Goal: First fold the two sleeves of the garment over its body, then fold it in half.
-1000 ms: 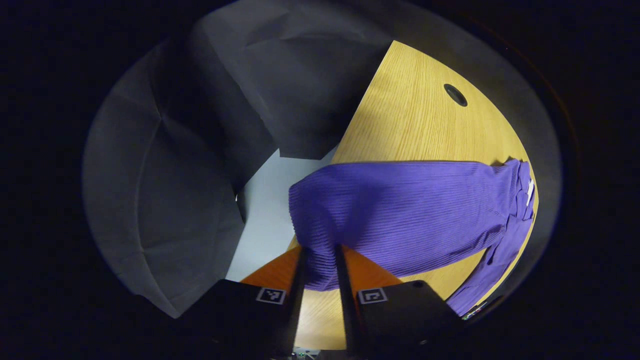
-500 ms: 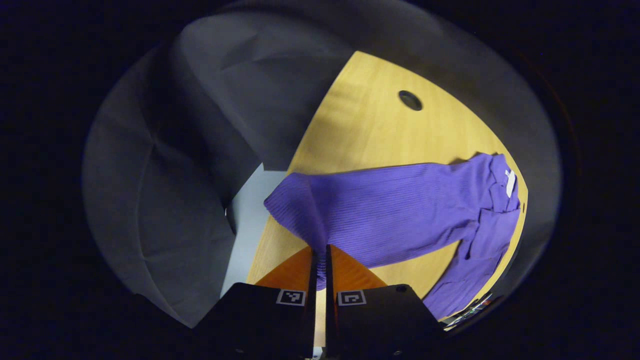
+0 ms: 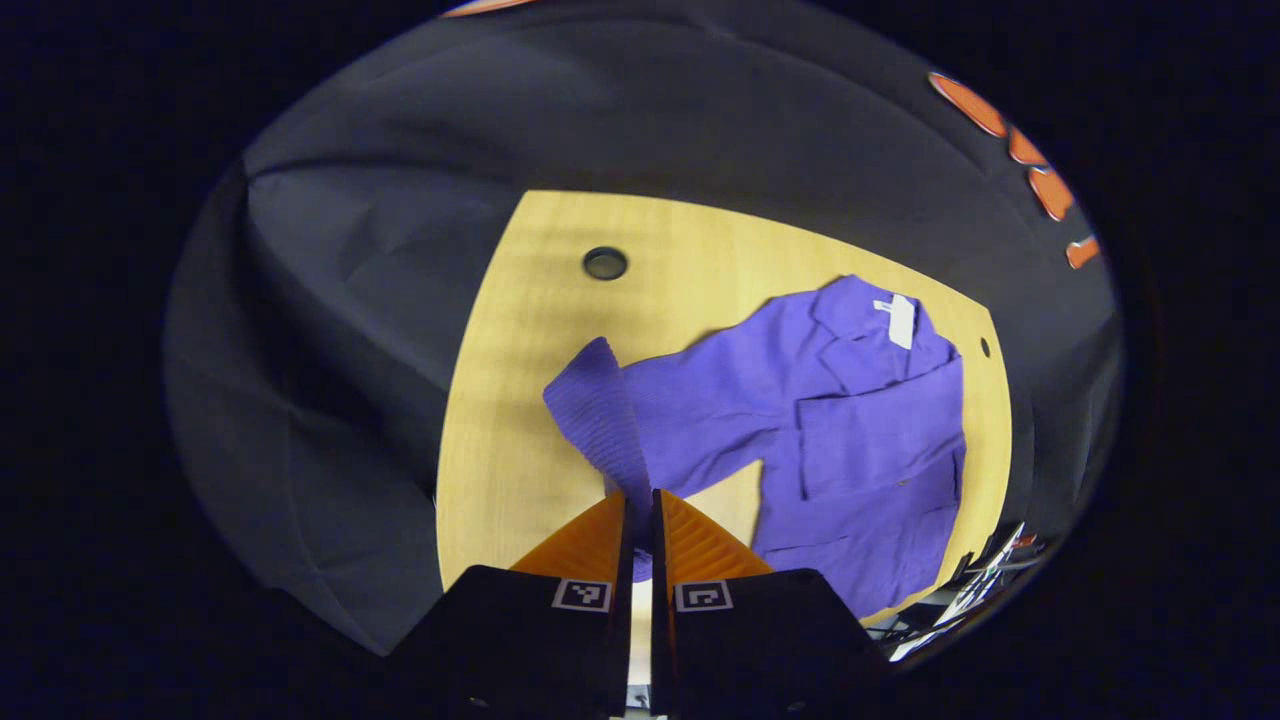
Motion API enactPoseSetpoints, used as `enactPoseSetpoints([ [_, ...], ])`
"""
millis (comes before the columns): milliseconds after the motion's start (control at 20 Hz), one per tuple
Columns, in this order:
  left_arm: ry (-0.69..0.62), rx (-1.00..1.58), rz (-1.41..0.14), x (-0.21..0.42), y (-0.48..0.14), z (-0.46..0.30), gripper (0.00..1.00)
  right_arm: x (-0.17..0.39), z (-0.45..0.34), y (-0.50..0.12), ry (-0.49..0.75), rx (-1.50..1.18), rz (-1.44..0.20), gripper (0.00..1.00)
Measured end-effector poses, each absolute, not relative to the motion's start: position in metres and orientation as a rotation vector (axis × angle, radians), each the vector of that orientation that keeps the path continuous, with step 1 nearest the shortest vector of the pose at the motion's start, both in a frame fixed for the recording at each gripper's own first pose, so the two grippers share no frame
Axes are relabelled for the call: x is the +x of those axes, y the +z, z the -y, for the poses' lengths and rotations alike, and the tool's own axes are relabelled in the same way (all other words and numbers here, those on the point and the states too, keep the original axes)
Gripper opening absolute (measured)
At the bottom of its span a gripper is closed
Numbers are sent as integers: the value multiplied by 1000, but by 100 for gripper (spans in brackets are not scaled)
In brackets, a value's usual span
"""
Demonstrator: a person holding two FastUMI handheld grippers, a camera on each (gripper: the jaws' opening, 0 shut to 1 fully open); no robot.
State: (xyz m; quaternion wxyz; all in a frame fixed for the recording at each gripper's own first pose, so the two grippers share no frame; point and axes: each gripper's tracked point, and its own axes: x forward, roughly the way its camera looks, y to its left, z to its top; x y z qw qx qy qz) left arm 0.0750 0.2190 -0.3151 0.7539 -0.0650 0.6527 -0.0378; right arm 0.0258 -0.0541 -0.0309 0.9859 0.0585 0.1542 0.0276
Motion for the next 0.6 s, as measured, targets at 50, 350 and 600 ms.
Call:
enactPoseSetpoints([
  [50, -104, -129, -1411, 82, -303, -209, 9, 25, 57, -33, 62, 122, -309, 95],
  [350, -266, -37, -1346, 118, -254, -98, 9, 25, 84, -42, 70, 148, -308, 95],
  [600, -378, 23, -1310, 138, -234, -1, 9, 25, 110, -48, 77, 163, -309, 95],
])
